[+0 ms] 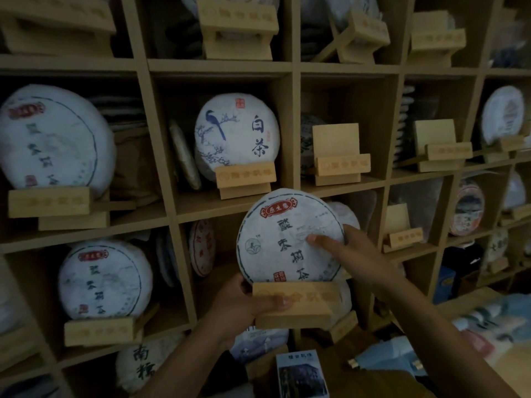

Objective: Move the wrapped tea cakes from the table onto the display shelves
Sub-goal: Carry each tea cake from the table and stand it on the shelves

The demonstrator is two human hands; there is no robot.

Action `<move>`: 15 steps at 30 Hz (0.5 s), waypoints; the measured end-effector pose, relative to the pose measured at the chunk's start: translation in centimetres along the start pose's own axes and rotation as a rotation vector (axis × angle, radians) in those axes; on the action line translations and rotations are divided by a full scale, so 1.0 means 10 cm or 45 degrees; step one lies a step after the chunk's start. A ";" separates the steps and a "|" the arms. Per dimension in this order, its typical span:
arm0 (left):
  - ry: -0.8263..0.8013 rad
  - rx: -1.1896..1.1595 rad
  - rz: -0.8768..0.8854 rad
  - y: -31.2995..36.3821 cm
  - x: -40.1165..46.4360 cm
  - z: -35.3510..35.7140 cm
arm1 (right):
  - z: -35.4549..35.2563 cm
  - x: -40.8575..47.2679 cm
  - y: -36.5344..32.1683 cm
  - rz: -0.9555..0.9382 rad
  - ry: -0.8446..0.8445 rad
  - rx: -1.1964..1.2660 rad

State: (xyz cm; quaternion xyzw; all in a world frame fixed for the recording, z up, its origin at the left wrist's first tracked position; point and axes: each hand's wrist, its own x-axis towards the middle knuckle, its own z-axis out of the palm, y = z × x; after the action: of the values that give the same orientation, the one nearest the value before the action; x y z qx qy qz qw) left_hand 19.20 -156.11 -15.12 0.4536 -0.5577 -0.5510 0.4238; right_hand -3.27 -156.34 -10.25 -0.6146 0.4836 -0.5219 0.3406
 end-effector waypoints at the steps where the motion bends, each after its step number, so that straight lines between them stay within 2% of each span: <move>1: 0.006 -0.014 0.002 -0.02 0.02 -0.02 | 0.05 0.03 0.03 -0.010 0.050 -0.056; 4: 0.022 -0.050 0.003 -0.11 0.09 -0.10 | 0.18 0.13 0.13 0.005 0.160 -0.122; 9: 0.087 -0.042 0.000 -0.31 0.19 -0.28 | 0.42 0.27 0.35 0.112 0.027 0.145; 15: 0.140 -0.035 -0.012 -0.56 0.36 -0.51 | 0.72 0.49 0.55 0.193 0.030 0.184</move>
State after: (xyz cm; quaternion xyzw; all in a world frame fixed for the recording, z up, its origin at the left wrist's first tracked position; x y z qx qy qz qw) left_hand 23.59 -160.71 -20.61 0.4800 -0.5238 -0.5349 0.4573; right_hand 2.32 -163.26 -15.36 -0.5438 0.4937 -0.5356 0.4168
